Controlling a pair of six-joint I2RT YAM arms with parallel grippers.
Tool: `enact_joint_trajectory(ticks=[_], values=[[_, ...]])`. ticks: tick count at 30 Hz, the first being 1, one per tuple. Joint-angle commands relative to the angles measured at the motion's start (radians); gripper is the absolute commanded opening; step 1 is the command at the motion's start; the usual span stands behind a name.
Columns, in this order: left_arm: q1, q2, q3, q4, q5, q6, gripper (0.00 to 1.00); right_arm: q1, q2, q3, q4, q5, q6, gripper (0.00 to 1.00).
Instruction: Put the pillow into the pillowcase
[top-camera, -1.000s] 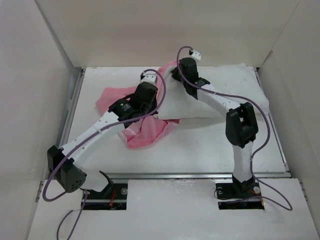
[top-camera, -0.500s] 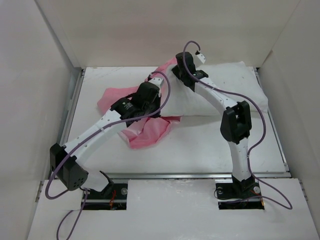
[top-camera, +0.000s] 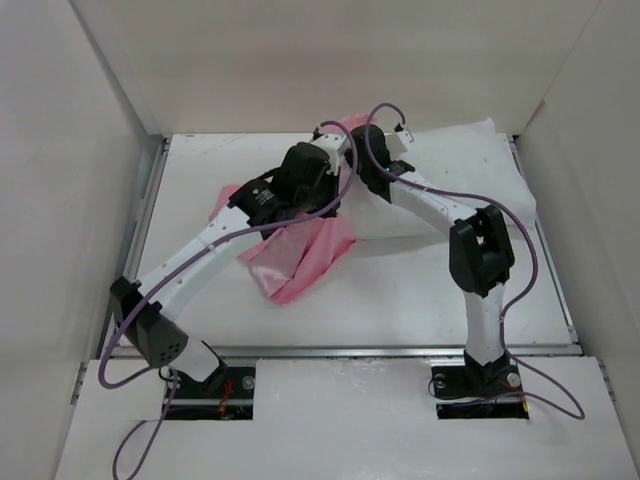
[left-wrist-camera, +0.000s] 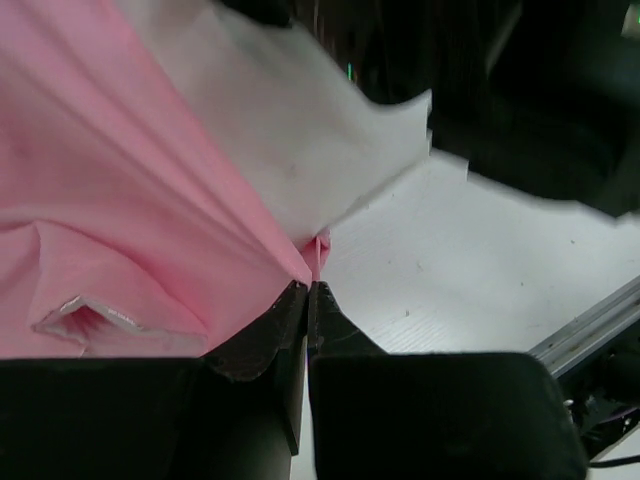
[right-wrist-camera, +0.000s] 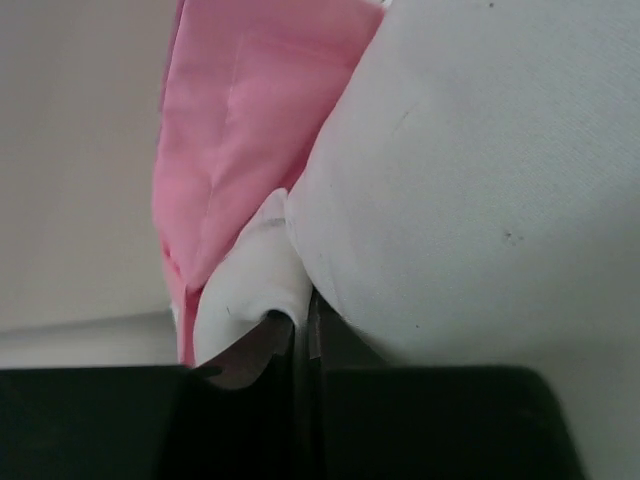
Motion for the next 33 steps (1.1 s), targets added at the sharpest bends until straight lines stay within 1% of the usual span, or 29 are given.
enact_joint_trajectory(ticks=[1, 2, 3, 4, 5, 6, 9, 10, 12, 13, 14, 15, 16, 19, 20, 22, 23, 24, 25, 27, 28, 29, 30, 31, 32, 33], values=[[-0.025, 0.090, 0.106, 0.089, 0.015, 0.029, 0.00, 0.032, -0.112, -0.194, 0.216, -0.097, -0.035, 0.16], [-0.016, 0.133, 0.120, 0.089, 0.015, 0.029, 0.00, 0.041, -0.169, -0.250, 0.268, -0.111, -0.093, 0.29], [-0.016, 0.148, 0.129, 0.100, 0.053, 0.029, 0.00, 0.041, -0.194, -0.288, 0.336, -0.125, -0.123, 0.43], [-0.016, 0.159, 0.130, 0.100, 0.073, 0.038, 0.00, 0.052, -0.214, -0.331, 0.357, -0.161, -0.157, 0.56], [-0.016, 0.159, 0.113, 0.112, 0.073, 0.038, 0.00, 0.052, -0.246, -0.331, 0.368, -0.187, -0.200, 0.86], [-0.016, 0.168, 0.099, 0.123, 0.073, 0.026, 0.00, 0.038, -0.260, -0.331, 0.354, -0.217, -0.311, 0.99], [-0.016, 0.129, 0.019, 0.153, 0.058, 0.009, 0.00, -0.001, -0.324, -0.307, 0.256, -0.252, -0.474, 1.00], [-0.005, 0.115, -0.001, 0.153, 0.044, 0.000, 0.00, -0.015, -0.341, -0.307, 0.189, -0.261, -0.505, 1.00], [-0.005, 0.084, -0.048, 0.163, 0.030, -0.011, 0.00, -0.084, -0.392, -0.317, 0.150, -0.342, -0.570, 1.00], [-0.005, 0.049, -0.065, 0.172, 0.006, -0.011, 0.00, -0.110, -0.407, -0.318, 0.123, -0.399, -0.666, 1.00], [0.006, 0.032, -0.082, 0.172, -0.009, -0.025, 0.00, -0.155, -0.419, -0.318, 0.095, -0.491, -0.709, 1.00], [0.006, 0.018, -0.114, 0.172, -0.025, -0.037, 0.00, -0.167, -0.429, -0.318, 0.071, -0.529, -0.766, 1.00], [0.006, -0.011, -0.131, 0.172, -0.039, -0.037, 0.00, -0.167, -0.441, -0.318, 0.008, -0.548, -0.897, 1.00], [0.016, -0.034, -0.183, 0.172, -0.077, -0.065, 0.00, -0.167, -0.441, -0.318, -0.051, -0.531, -1.019, 1.00], [0.016, -0.048, -0.183, 0.172, -0.088, -0.074, 0.00, -0.167, -0.441, -0.328, -0.074, -0.551, -1.079, 1.00], [0.016, -0.048, -0.192, 0.172, -0.103, -0.083, 0.00, -0.167, -0.432, -0.337, -0.074, -0.651, -1.136, 1.00], [0.016, -0.048, -0.193, 0.172, -0.112, -0.083, 0.00, -0.167, -0.412, -0.347, -0.074, -0.738, -1.164, 1.00], [0.016, -0.048, -0.193, 0.172, -0.112, -0.083, 0.00, -0.167, -0.397, -0.347, -0.074, -0.738, -1.174, 1.00], [0.016, -0.048, -0.193, 0.172, -0.112, -0.083, 0.00, -0.157, -0.378, -0.324, -0.074, -0.798, -1.184, 1.00], [0.016, -0.024, -0.162, 0.172, -0.123, -0.074, 0.00, -0.131, -0.308, -0.293, -0.086, -0.815, -1.220, 1.00], [0.016, -0.014, -0.153, 0.172, -0.132, -0.060, 0.00, -0.103, -0.279, -0.273, -0.095, -0.815, -1.230, 0.99], [0.016, 0.005, -0.131, 0.182, -0.151, -0.048, 0.00, -0.092, -0.212, -0.235, -0.108, -0.815, -1.260, 0.89], [0.016, 0.018, -0.119, 0.183, -0.151, -0.048, 0.00, -0.092, -0.177, -0.221, -0.108, -0.815, -1.260, 0.77], [0.026, 0.033, -0.102, 0.183, -0.180, -0.037, 0.00, -0.083, -0.142, -0.204, -0.124, -0.833, -1.260, 0.60], [0.026, 0.053, -0.049, 0.183, -0.195, -0.022, 0.00, -0.083, -0.113, -0.157, -0.141, -0.871, -1.260, 0.42], [0.026, 0.070, -0.016, 0.173, -0.207, -0.010, 0.00, -0.083, -0.094, -0.138, -0.154, -0.886, -1.260, 0.07]])
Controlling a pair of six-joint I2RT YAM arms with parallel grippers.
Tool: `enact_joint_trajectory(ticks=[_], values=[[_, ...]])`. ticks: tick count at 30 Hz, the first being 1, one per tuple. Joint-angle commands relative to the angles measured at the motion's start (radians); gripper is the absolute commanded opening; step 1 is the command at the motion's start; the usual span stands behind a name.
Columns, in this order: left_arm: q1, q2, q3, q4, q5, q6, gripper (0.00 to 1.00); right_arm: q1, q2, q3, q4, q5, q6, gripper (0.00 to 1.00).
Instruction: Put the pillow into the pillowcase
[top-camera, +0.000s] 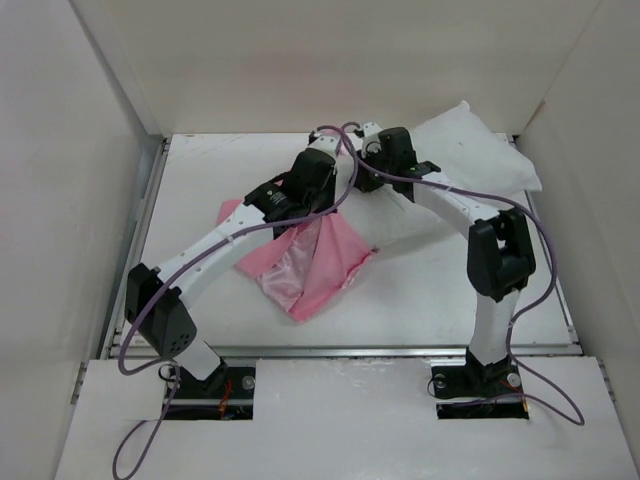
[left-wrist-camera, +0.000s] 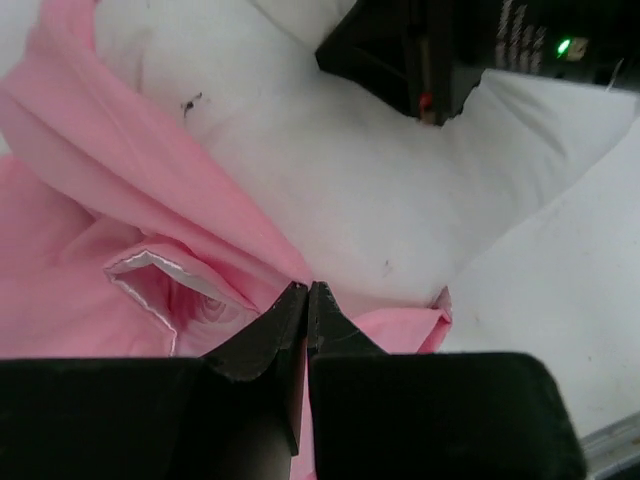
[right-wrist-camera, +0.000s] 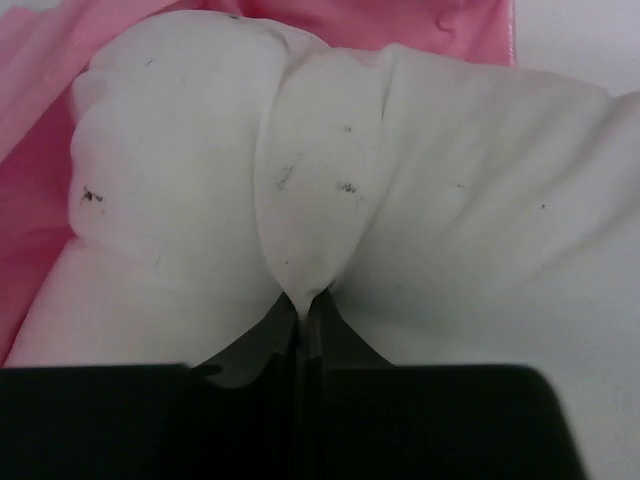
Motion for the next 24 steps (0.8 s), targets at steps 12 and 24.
enact_joint_trajectory(ticks=[12, 24], values=[[0.106, 0.204, 0.524, 0.029, 0.124, 0.161, 0.00, 0.051, -0.435, -0.212, 0.335, -0.213, 0.205, 0.00], [-0.087, 0.072, 0.268, 0.070, 0.443, 0.111, 0.00, 0.129, -0.041, -0.316, 0.905, -0.178, 0.641, 0.00]])
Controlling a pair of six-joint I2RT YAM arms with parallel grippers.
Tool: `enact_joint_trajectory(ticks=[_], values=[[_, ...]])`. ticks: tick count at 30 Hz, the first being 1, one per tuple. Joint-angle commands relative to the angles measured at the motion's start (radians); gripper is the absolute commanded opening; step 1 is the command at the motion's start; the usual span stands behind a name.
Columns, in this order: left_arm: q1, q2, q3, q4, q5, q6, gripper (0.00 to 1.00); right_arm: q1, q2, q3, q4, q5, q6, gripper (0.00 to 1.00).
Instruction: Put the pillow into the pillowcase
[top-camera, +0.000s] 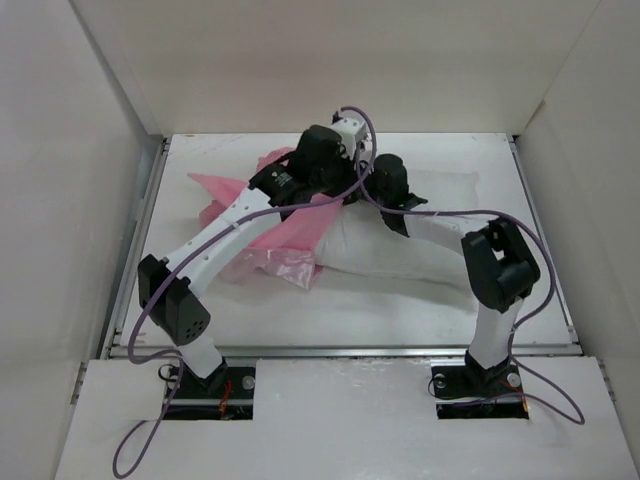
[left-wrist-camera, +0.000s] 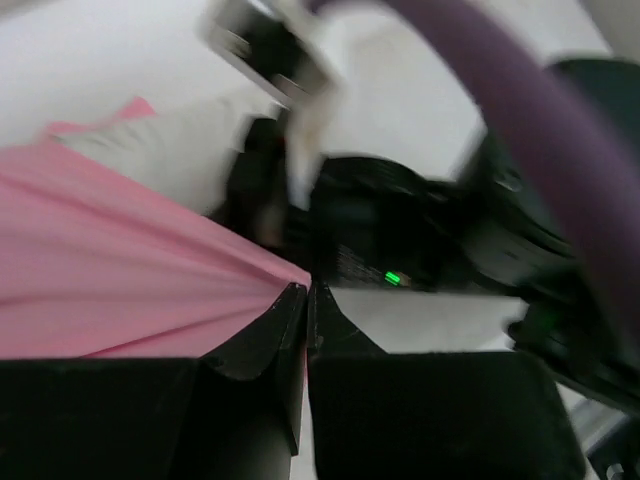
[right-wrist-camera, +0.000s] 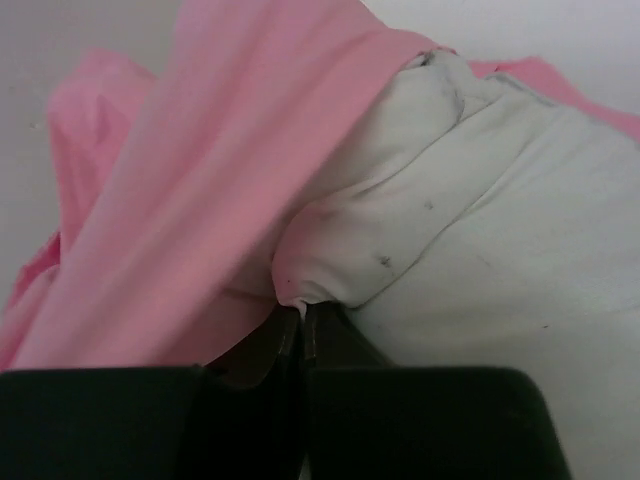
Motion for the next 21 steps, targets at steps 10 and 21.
enact_joint_trajectory(ticks=[10, 21], values=[[-0.141, -0.191, -0.356, 0.018, 0.139, -0.216, 0.02, 0.002, 0.084, -0.127, 0.479, -0.172, 0.301, 0.18], [-0.026, -0.273, -0.185, -0.126, -0.401, -0.217, 1.00, -0.067, -0.307, -0.149, -0.195, 0.089, -0.145, 0.63]])
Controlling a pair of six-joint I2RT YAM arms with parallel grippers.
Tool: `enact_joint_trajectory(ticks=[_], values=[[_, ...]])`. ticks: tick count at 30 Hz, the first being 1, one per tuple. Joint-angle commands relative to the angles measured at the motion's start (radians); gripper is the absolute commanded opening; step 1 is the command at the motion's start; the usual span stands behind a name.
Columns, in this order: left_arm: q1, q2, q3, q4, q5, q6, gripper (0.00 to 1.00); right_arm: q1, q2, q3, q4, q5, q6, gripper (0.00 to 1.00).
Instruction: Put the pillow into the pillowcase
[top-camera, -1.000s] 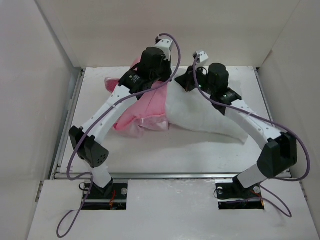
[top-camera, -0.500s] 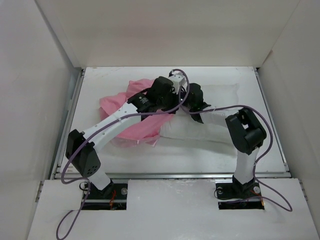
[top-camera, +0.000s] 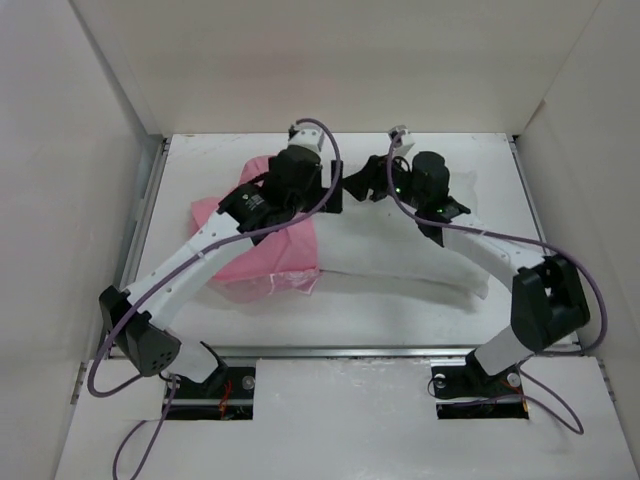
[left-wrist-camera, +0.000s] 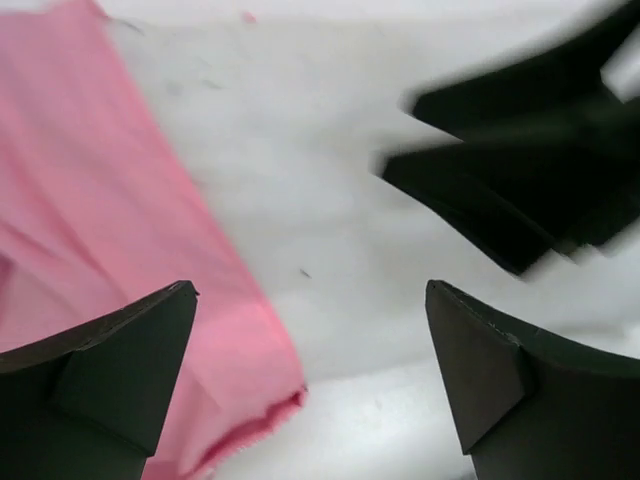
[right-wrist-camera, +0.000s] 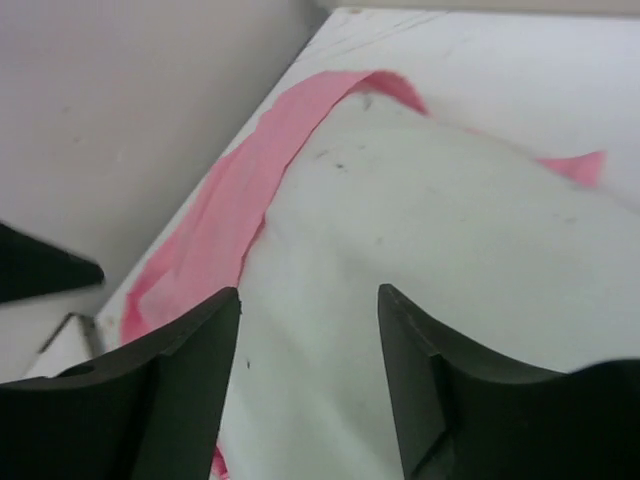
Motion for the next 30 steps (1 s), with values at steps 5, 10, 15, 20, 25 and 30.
enact_joint_trajectory(ticks=[5, 10, 15, 20, 25, 30], values=[[0.283, 0.089, 0.155, -0.004, -0.111, 0.027, 1.00, 0.004, -0.079, 0.120, -0.362, 0.305, -0.361, 0.71], [0.411, 0.298, 0.335, -0.053, 0.036, 0.110, 1.00, 0.004, 0.048, 0.341, -0.430, 0.279, -0.433, 0.76], [0.420, 0.488, 0.483, -0.105, 0.064, 0.174, 1.00, 0.004, 0.206, 0.498, -0.430, 0.197, -0.501, 0.82], [0.429, 0.588, 0.533, -0.136, 0.109, 0.206, 0.92, 0.004, 0.326, 0.622, -0.419, -0.033, -0.562, 0.98], [0.429, 0.600, 0.475, -0.145, 0.073, 0.188, 0.32, 0.022, 0.465, 0.740, -0.502, -0.135, -0.616, 0.98], [0.429, 0.559, 0.430, -0.127, 0.073, 0.179, 0.02, 0.059, 0.559, 0.740, -0.548, -0.124, -0.651, 0.96]])
